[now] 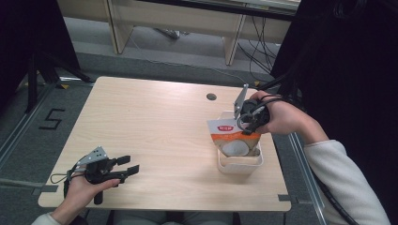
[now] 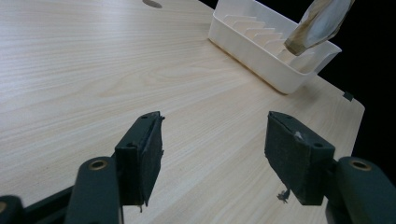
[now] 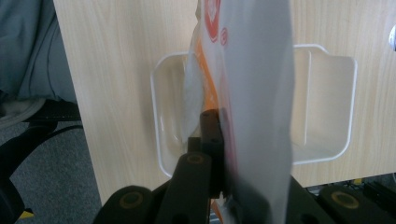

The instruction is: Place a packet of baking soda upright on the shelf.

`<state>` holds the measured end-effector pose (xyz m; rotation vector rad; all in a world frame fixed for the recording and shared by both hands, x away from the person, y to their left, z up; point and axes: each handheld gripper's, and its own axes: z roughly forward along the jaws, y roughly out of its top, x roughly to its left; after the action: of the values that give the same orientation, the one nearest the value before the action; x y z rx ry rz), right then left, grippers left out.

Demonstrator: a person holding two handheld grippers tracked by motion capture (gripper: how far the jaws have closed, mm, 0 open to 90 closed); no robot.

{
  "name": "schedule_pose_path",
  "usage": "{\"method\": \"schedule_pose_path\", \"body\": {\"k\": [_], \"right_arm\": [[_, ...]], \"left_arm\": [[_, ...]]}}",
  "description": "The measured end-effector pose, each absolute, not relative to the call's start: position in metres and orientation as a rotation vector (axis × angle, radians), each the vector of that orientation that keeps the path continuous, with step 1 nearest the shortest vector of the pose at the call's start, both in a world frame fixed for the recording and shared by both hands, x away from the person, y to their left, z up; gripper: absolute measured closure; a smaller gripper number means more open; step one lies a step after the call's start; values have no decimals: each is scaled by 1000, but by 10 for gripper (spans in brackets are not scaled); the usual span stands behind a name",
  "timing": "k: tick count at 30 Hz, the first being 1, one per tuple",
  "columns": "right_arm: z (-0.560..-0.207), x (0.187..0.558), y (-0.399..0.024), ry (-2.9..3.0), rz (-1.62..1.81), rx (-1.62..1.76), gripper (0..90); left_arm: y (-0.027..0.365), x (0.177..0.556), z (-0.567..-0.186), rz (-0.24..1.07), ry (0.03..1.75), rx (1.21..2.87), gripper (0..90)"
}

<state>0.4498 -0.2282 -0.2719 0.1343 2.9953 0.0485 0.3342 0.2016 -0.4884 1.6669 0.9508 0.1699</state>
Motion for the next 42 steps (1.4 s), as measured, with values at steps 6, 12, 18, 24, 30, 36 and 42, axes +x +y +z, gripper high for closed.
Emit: {"method": "schedule_pose_path", "body": {"k": [6,12,18,24,30,36,42], "right_arm": [[-277,452,-229,3008,29,147,900],[-281,453,-229,3009,25,139,900],[-285,454,-229,3017,16,118,900],[-284,452,-230,3010,-16,157,900],[-285,454,-234,3015,-19,147,900],[-282,454,-237,3011,-56,210,900],[-286,455,-237,3011,-54,165,900]], "left_arm": [[202,334,-488,170,951,1666,360],[202,334,-488,180,936,1678,360],[203,334,-488,181,937,1678,360],[203,334,-488,180,940,1675,360],[202,335,-488,174,935,1672,360],[203,335,-488,181,935,1679,360],[203,334,-488,178,933,1675,360]]}}
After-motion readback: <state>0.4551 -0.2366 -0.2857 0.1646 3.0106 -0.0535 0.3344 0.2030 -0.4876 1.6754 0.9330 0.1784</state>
